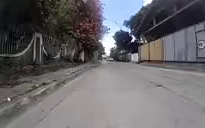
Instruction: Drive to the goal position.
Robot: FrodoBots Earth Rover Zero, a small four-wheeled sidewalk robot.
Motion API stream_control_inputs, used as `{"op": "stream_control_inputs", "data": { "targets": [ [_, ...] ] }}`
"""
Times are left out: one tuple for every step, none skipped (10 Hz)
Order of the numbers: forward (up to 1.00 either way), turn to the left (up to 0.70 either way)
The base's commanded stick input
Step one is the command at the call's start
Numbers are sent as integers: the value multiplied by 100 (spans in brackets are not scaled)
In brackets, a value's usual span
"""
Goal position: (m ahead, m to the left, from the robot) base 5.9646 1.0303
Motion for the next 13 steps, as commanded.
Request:
{"op": "stream_control_inputs", "data": {
  "targets": [
    [85,0],
    [85,-10],
    [85,-25],
    [85,-34],
    [85,-34],
    [85,-34],
    [85,-34],
    [85,-34],
    [85,-34],
    [85,-16],
    [85,0],
    [85,0],
    [85,0]
  ]
}}
